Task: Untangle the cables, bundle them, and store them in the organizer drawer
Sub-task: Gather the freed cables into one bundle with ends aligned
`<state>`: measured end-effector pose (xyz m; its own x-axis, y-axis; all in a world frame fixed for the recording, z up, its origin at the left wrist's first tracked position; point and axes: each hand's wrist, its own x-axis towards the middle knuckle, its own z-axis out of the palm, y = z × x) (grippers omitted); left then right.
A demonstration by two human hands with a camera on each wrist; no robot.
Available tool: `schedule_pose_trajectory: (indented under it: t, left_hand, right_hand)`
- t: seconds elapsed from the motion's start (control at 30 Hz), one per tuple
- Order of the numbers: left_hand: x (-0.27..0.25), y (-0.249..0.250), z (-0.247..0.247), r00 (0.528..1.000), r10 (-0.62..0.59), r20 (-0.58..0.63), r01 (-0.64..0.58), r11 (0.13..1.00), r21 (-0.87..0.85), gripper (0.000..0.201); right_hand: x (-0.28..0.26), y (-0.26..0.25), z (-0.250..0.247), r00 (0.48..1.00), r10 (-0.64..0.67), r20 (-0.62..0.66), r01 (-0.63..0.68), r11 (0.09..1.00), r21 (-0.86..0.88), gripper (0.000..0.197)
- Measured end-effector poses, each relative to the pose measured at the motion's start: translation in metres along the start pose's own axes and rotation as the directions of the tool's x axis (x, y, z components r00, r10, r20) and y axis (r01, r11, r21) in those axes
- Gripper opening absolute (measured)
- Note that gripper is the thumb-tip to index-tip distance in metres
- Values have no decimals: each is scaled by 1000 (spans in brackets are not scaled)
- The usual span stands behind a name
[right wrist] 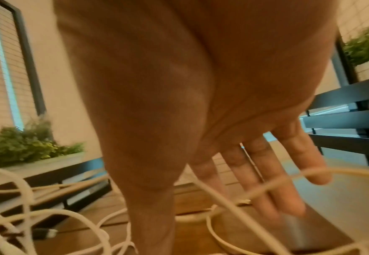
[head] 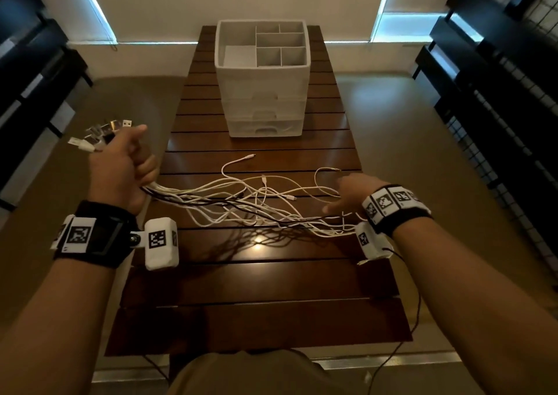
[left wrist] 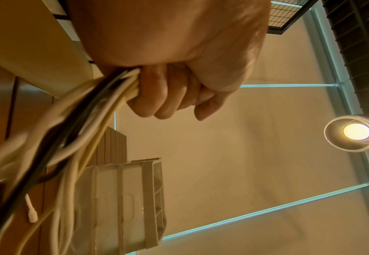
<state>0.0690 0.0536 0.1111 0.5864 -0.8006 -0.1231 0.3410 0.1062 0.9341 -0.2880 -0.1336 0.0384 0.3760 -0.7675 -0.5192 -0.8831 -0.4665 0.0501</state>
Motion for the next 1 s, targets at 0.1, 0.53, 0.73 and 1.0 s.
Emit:
schedule_pose_trajectory:
  t: [0.1,0.53,0.73,1.0]
  left_hand:
    - [-2,5,12,1000,5,22,-4,1000,-29,47]
    - [0,31,2,999,33,8,-32,994,-100,55]
    - [-7,11,16,996,11,-85,-19,994,-104,48]
    - [-11,12,24,988,38,-148,-56,990,-126,47]
  right_hand:
    - [-3,-28,-10,975,-96,-201,103,994,24,85]
    - [-2,16,23,960,93,-264,-40,979,198,39]
    - [-12,67,21,884,305,-355,-254,949,184,35]
    - [-3,90,30,933,317,-172,-268,929,255,43]
